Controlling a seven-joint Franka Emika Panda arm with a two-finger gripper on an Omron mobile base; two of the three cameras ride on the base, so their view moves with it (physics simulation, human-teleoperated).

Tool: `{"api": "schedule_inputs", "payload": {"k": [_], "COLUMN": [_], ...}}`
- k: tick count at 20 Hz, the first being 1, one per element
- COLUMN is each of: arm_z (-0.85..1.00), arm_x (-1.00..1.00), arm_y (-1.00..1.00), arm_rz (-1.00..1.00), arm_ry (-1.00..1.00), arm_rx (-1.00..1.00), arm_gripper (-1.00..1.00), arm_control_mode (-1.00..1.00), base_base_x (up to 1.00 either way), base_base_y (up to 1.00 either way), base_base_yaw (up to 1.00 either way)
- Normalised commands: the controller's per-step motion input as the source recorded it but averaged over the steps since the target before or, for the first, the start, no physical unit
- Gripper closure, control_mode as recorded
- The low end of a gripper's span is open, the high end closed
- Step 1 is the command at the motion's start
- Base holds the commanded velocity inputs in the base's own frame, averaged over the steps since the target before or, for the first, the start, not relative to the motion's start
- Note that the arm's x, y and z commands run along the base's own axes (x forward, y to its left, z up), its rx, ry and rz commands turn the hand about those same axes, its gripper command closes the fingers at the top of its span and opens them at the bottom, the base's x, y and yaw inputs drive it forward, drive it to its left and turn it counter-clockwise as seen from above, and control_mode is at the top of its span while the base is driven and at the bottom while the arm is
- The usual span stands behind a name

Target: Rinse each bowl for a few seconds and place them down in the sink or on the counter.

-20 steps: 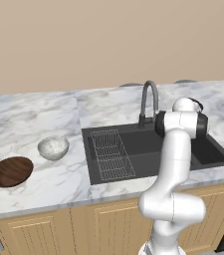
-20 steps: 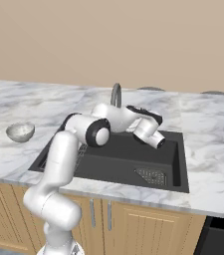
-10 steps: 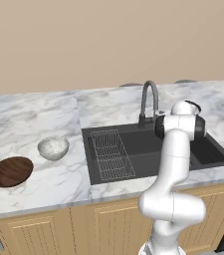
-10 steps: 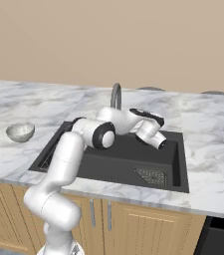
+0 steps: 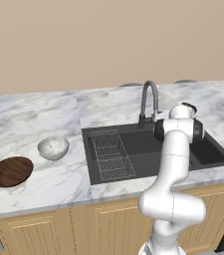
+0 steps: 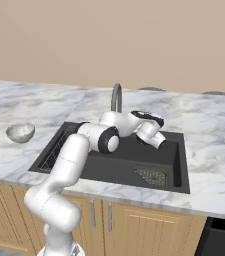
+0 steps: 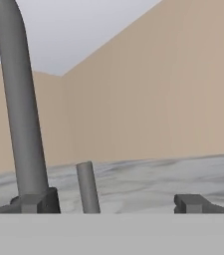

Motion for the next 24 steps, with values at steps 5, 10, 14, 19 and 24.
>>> {"api": "schedule_inputs", "payload": {"k": [5,10,14,19,24], "arm_z": [-0.09,-0.10,-0.11,-0.08,-0.04], "arm_x": [0.31,0.35,0.28,0.14,0.03], "arm_y": [-0.03,-0.02,-0.03,-0.11,-0.20], "arm_rz": [-0.02,-0.02,-0.03,-0.02,-0.01], "arm_ry": [-0.01,-0.01,-0.01,0.00,0.01], "arm_rx": [0.00,0.00,0.00,0.01,0.03], "arm_gripper": [-1.00,-1.00,-1.00,1.00,1.00], "arm_control_mode": [-1.00,-1.00,-1.00,-1.00,-1.00], "base_base_x": [0.00,0.00,0.00,0.00,0.00], "base_base_y": [0.00,0.00,0.00,0.00,0.00], "base_base_yaw": [0.00,0.00,0.00,0.00,0.00]}}
